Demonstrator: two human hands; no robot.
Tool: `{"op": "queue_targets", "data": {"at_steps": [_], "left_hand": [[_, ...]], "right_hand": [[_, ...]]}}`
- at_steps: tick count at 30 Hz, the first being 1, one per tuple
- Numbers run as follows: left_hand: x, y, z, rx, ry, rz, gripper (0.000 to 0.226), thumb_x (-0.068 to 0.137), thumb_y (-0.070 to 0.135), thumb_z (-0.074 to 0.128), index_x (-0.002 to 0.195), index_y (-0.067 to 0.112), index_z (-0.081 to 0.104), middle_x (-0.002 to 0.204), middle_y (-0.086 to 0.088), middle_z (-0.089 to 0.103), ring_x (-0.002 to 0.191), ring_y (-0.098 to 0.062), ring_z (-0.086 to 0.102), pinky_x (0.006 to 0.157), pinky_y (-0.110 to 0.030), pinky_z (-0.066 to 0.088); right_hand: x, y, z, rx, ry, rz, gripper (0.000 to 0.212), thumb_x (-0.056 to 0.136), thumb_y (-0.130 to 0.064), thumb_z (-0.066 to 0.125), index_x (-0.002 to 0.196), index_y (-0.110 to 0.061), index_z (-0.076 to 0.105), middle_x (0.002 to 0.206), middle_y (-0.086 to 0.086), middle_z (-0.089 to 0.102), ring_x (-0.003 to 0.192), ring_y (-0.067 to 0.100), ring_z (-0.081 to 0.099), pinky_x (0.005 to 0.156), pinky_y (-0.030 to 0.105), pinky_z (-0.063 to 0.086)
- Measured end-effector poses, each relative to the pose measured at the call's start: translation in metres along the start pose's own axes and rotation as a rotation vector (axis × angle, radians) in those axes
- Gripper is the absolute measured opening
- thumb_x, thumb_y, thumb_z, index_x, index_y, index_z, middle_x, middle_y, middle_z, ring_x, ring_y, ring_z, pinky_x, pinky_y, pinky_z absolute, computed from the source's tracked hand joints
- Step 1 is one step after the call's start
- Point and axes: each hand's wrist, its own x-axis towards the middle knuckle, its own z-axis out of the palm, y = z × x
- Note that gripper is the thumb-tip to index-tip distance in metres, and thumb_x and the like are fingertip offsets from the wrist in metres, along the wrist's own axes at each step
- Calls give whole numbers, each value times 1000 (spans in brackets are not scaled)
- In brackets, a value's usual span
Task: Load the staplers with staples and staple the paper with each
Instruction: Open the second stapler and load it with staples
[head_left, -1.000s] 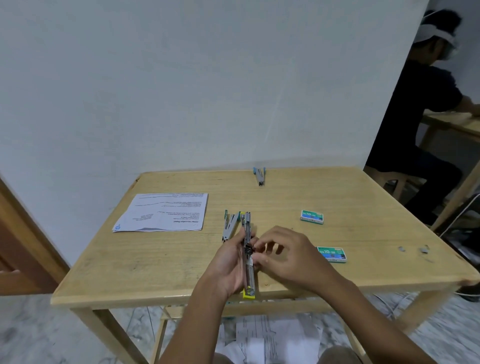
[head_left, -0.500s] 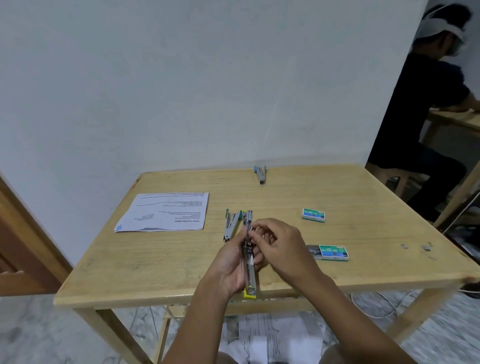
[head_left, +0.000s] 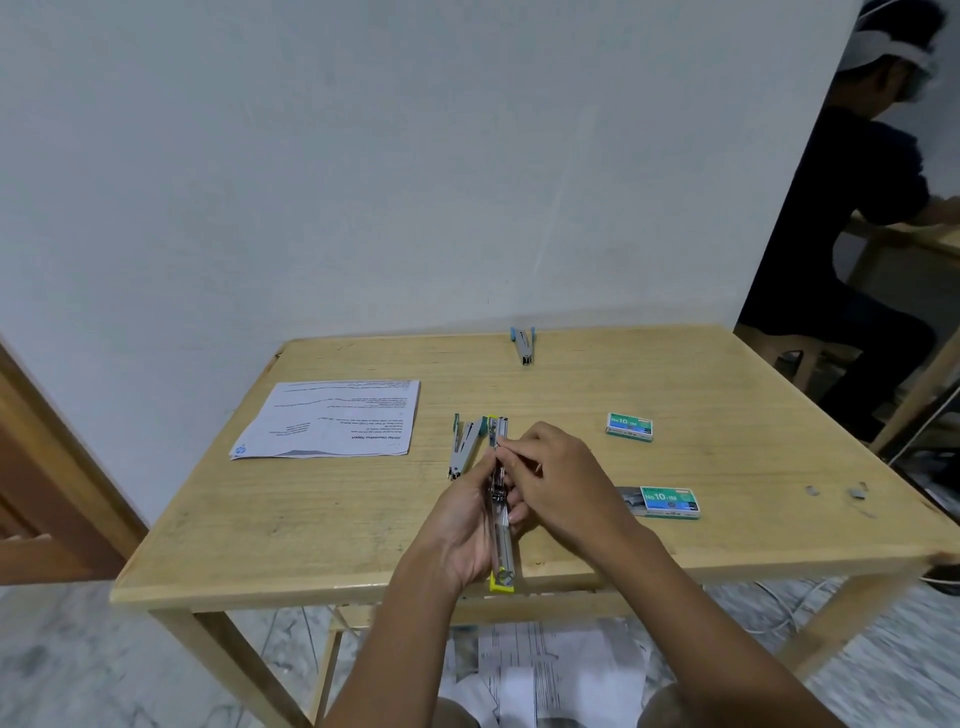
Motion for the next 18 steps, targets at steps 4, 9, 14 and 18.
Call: {"op": "queue_targets", "data": {"at_steps": [4,9,14,18], "left_hand": [[-2,0,2,-9,23,27,32,100,30,48,90,4,64,65,-9,43,40,-16,45,37,-25,41],[-2,1,0,44,-34,-6,41,102,37,44,77,6,55,58,-7,43,42,-16,43,43,-24,40],[0,3,-5,65,-19,-26,38,102,37,42,88,6,58,70,-10,52,59,-20,49,53,-30,49],[1,2,-4,40,-20,-20,35,103,39,35,90,13,55,75,-3,52,61,-19,49,61,-34,44]], "right_hand": [[-3,-3,-1,-152,-50,-29,30,101,-39,46,111,-24,70,92,-6,55,76,10,60,71,36,53],[-9,-5,-11,-121,5,19,36,101,-39,42,131,-29,60,97,-10,56,80,7,57,74,31,51],[-32,-6,-27,-26,-41,-44,25,93,-45,54,107,-30,68,97,-13,59,82,7,60,77,35,53],[-55,-4,-28,-37,-370,-171,47,76,-68,62,113,-39,59,111,-22,47,86,3,58,76,30,53]]}}
